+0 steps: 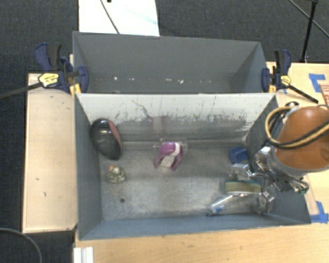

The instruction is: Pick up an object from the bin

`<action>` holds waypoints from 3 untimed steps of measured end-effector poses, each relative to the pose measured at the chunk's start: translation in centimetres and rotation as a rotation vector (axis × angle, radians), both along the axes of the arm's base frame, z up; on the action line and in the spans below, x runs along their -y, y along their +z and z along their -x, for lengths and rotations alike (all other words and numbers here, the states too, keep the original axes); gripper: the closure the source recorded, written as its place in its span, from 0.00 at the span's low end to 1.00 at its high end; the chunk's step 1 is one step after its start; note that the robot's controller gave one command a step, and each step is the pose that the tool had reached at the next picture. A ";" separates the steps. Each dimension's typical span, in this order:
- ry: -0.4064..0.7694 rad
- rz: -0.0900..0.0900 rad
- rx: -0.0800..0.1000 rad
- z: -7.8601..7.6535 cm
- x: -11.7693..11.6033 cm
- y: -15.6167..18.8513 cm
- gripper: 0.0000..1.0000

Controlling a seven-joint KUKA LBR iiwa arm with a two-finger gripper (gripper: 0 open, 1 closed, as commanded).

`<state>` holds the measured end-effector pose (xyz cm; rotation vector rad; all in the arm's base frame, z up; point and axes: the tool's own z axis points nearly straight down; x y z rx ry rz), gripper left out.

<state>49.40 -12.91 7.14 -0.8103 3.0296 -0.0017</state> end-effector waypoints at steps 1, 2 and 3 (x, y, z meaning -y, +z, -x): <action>0.004 0.001 0.001 0.0 0.0 0.1 1.00; 0.359 0.000 0.000 -9.4 -6.2 -0.1 1.00; 0.429 0.005 0.006 -9.6 -5.4 18.6 1.00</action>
Offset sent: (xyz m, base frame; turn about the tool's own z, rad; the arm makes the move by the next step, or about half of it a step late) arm 0.0000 0.0000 0.0000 0.0000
